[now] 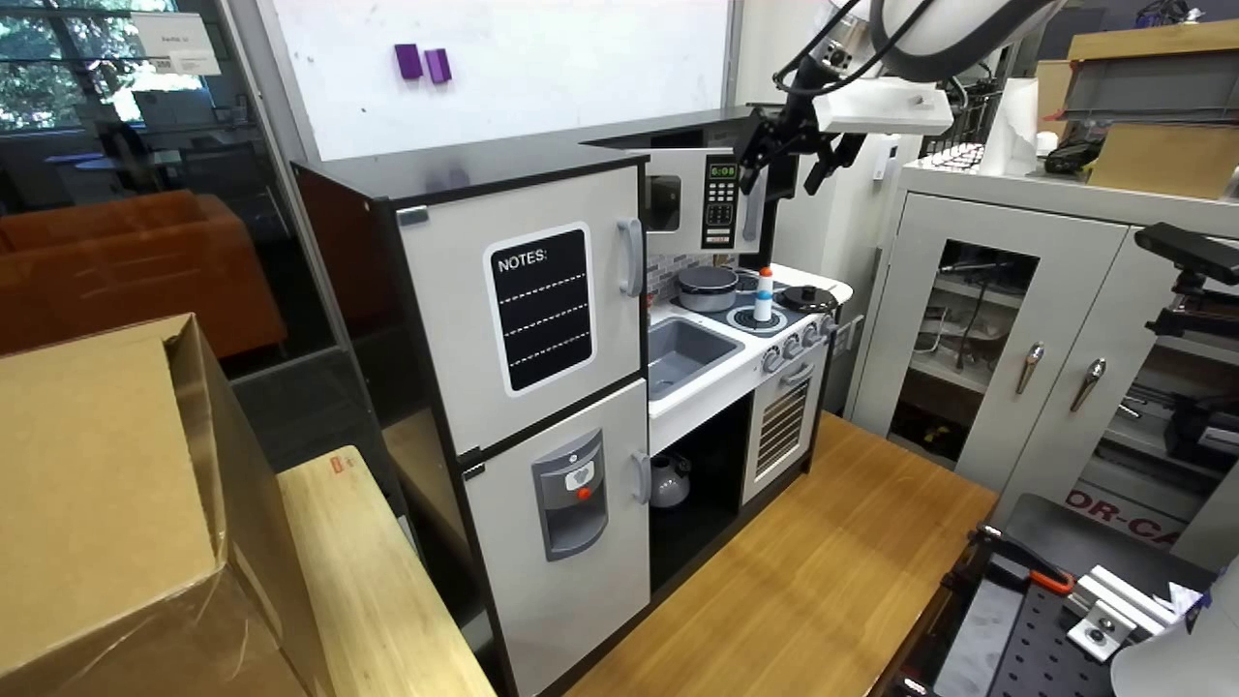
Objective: Close the microwave door
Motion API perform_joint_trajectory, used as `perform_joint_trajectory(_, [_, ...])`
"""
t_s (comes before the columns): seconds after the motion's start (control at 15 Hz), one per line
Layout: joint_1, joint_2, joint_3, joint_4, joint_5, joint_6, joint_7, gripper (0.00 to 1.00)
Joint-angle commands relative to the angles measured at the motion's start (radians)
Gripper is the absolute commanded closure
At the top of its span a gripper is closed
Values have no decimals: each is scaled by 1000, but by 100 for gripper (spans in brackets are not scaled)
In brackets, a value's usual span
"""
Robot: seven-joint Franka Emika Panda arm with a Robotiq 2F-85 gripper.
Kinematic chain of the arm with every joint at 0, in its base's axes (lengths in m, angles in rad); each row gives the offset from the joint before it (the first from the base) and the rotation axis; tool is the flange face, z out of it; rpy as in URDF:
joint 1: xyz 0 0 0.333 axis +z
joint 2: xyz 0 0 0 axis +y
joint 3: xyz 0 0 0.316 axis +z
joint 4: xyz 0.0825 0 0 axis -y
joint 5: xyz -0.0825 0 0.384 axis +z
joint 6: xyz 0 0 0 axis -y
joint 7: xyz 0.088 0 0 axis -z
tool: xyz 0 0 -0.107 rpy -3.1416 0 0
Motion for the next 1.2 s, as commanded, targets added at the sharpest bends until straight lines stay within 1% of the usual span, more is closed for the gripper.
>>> perform_joint_trajectory(0.0, [-43, 8, 31, -8, -65, 28, 45, 0])
perform_joint_trajectory(0.2, [-61, 34, 54, 5, -135, 28, 96, 0])
perform_joint_trajectory(0.6, [-36, 83, 91, 31, -222, 51, 154, 0])
perform_joint_trajectory(1.13, [-47, 108, 87, 50, -313, 48, 186, 0])
